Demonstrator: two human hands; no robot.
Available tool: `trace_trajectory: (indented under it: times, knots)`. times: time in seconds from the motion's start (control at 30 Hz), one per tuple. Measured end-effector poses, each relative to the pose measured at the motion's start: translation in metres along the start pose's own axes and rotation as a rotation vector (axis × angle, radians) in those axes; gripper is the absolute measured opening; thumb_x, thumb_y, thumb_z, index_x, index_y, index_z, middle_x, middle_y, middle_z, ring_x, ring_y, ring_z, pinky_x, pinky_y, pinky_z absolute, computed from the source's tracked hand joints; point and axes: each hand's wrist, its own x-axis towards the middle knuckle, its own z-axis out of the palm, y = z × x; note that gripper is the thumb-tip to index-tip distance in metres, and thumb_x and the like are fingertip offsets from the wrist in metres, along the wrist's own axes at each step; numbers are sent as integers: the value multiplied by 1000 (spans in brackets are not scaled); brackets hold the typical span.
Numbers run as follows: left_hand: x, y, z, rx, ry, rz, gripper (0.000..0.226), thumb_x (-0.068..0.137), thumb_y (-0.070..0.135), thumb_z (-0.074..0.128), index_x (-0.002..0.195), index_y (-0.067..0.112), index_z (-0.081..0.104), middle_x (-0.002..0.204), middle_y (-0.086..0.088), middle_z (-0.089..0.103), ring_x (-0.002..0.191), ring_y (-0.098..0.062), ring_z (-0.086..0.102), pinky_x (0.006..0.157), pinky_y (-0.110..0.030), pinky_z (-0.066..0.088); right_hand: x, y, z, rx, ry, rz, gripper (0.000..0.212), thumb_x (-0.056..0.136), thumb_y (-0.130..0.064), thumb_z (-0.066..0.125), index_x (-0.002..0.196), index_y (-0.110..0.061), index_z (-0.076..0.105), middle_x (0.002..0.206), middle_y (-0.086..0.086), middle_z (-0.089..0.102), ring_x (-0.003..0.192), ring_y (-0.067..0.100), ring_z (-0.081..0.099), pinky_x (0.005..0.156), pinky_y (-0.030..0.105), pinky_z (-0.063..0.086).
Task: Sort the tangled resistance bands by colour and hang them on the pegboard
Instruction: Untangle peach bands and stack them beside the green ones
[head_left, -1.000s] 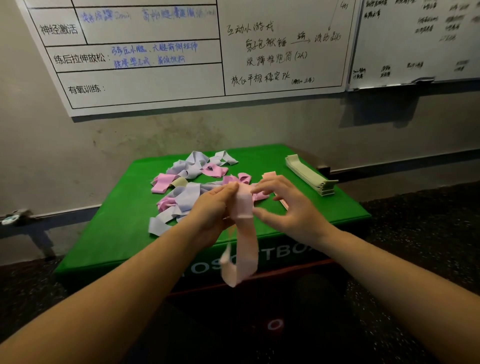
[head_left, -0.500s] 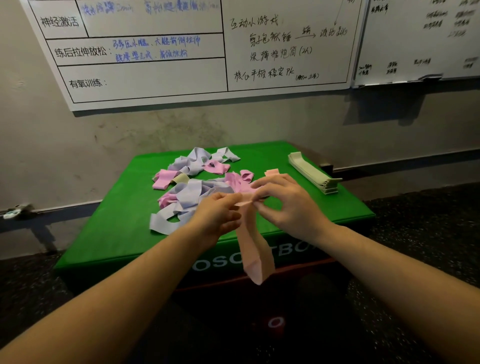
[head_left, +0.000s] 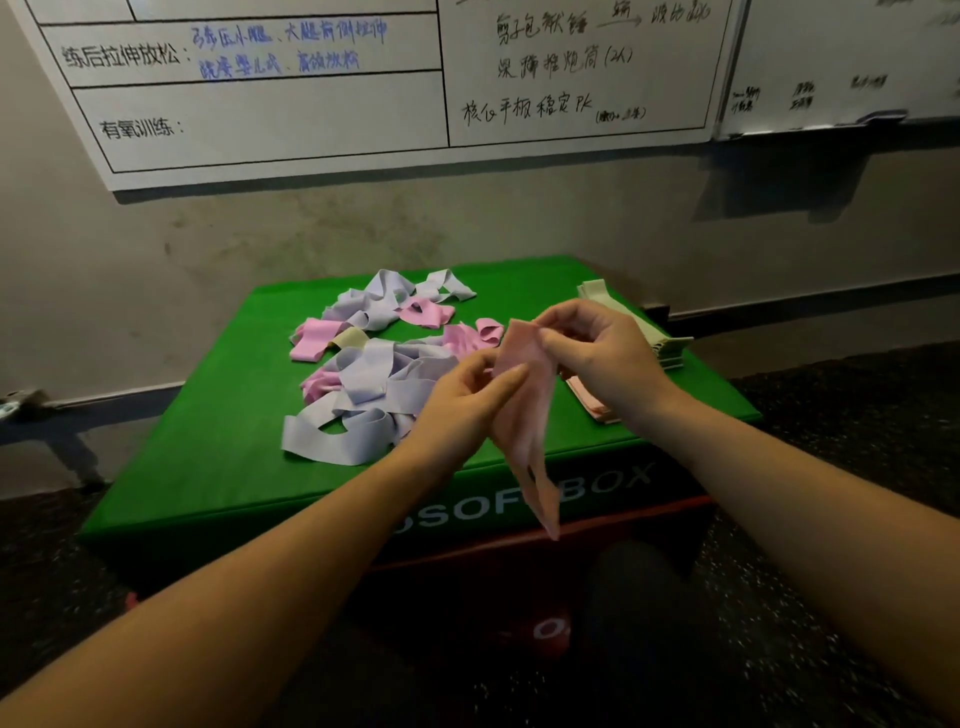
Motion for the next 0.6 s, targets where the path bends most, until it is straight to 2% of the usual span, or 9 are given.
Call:
trace_trajectory:
  times: [0.1, 0.23, 0.33, 0.43, 0.5, 0.6]
  knots:
    - [11, -4, 7, 18, -44, 19, 14, 99, 22, 57, 113, 22, 58, 113, -6, 69, 104, -19, 67, 91, -36, 55, 7, 8, -8, -9, 35, 53, 9, 93, 0, 61, 95, -8, 65, 77, 1, 64, 63, 2, 58, 55, 18, 47]
    - [32, -6, 20, 20, -37, 5, 12, 101, 19, 54, 112, 21, 58, 111, -10, 70, 100, -18, 67, 88, -36, 53, 16, 21, -17, 27, 76, 142, 8, 93, -13, 65, 98, -13, 71, 85, 3, 69, 76, 16, 61, 66, 32, 48]
    - [48, -8, 28, -18, 20, 16, 15, 99, 24, 56, 113, 22, 59, 110, -7, 70, 98, -16, 65, 83, -33, 52, 22, 31, -23, 111, 105, 213, 11, 95, -24, 64, 102, -21, 70, 84, -2, 70, 71, 13, 62, 63, 31, 47]
    - [66, -9, 34, -133, 114, -37, 16, 100, 22, 55, 115, 18, 60, 106, -5, 69, 94, -16, 64, 80, -33, 52, 25, 45, -28, 220, 50, 316, 30, 95, -42, 59, 115, -19, 59, 93, 6, 68, 76, 18, 64, 67, 33, 48]
    - [81, -9, 38, -175, 160, -55, 14, 100, 21, 56, 113, 18, 59, 107, -7, 69, 96, -18, 63, 81, -34, 51, 23, 55, -31, 209, -25, 372, 47, 86, -51, 64, 119, -18, 56, 101, 7, 68, 86, 20, 66, 74, 35, 51]
    - [107, -12, 46, -217, 197, -49, 7, 100, 17, 53, 105, 19, 58, 101, -5, 67, 89, -14, 60, 75, -28, 48, 19, 75, -36, 129, -119, 412, 38, 81, -37, 74, 112, -22, 59, 101, 3, 73, 91, 16, 68, 77, 32, 52]
